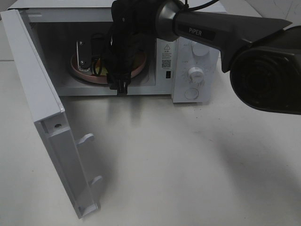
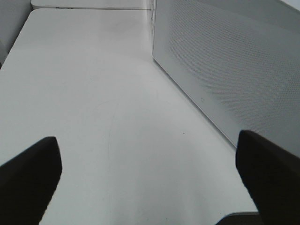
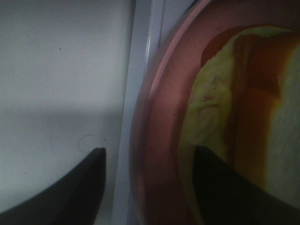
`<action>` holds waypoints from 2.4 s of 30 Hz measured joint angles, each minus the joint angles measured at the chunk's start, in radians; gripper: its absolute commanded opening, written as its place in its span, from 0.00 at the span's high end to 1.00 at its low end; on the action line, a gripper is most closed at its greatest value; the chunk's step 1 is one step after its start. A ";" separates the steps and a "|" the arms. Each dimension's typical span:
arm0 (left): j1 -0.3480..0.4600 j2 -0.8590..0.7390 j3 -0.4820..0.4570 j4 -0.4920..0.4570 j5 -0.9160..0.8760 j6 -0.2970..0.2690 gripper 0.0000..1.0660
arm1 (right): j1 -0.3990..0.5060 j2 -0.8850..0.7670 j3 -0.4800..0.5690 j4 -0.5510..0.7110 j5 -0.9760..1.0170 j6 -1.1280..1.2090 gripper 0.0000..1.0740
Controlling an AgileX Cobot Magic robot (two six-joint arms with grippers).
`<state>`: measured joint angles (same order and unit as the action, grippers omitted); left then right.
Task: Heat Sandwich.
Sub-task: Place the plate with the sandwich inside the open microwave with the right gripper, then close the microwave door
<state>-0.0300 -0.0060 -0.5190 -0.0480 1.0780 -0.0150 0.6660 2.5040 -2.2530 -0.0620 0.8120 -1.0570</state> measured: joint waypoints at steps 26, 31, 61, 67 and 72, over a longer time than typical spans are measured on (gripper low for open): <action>0.000 0.000 0.000 0.000 0.000 0.000 0.10 | 0.000 -0.041 0.088 -0.002 -0.047 0.101 0.29; 0.000 0.000 0.000 0.000 0.000 0.000 0.10 | 0.005 -0.072 0.133 -0.018 -0.064 0.102 0.29; 0.000 0.000 0.000 0.000 0.000 0.000 0.10 | 0.008 -0.389 0.653 -0.050 -0.333 0.145 0.29; 0.000 0.000 0.000 0.000 0.000 0.000 0.10 | 0.008 -0.480 0.792 -0.052 -0.397 0.148 0.29; 0.000 0.000 0.000 0.000 0.000 0.000 0.10 | 0.008 -0.548 0.890 -0.057 -0.418 0.153 0.29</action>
<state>-0.0300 -0.0060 -0.5190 -0.0480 1.0780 -0.0150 0.6740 1.9560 -1.3630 -0.1190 0.3940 -0.9040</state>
